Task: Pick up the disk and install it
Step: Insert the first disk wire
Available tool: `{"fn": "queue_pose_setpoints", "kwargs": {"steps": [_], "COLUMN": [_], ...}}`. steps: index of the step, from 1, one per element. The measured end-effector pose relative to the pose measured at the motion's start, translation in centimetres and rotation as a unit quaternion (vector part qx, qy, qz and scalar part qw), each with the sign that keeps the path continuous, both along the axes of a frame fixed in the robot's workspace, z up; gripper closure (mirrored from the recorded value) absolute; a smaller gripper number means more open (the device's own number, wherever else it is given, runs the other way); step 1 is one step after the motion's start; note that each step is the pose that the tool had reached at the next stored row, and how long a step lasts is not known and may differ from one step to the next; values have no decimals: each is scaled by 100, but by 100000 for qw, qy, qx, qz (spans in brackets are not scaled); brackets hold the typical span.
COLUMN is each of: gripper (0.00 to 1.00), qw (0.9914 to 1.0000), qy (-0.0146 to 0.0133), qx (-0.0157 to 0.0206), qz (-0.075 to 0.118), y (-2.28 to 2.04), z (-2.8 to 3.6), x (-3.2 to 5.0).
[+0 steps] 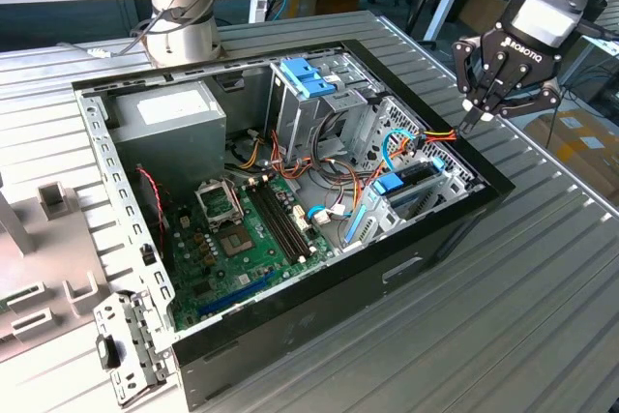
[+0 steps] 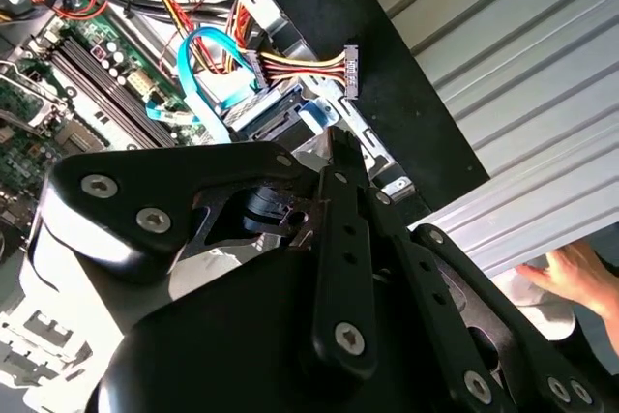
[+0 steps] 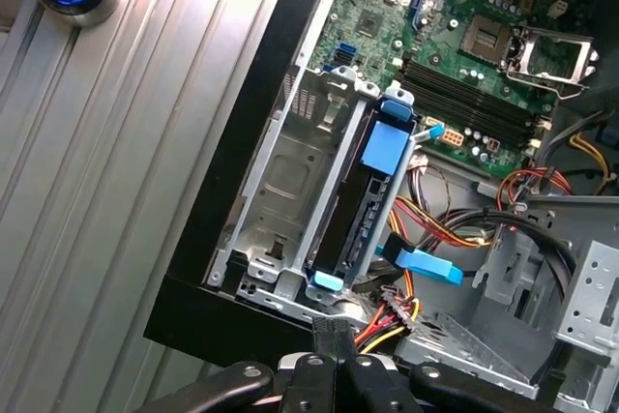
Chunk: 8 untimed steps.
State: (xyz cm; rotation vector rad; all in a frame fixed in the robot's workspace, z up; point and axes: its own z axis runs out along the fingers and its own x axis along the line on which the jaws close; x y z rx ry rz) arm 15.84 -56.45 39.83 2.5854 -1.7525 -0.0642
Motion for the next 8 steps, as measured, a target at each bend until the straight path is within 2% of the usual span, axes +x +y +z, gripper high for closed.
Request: {"fn": "queue_pose_setpoints", "kwargs": {"steps": [8], "gripper": [89], "qw": [99975], "qy": [-1], "qx": [-1], "qz": [2227], "y": [0], "z": [0], "x": [0]}}
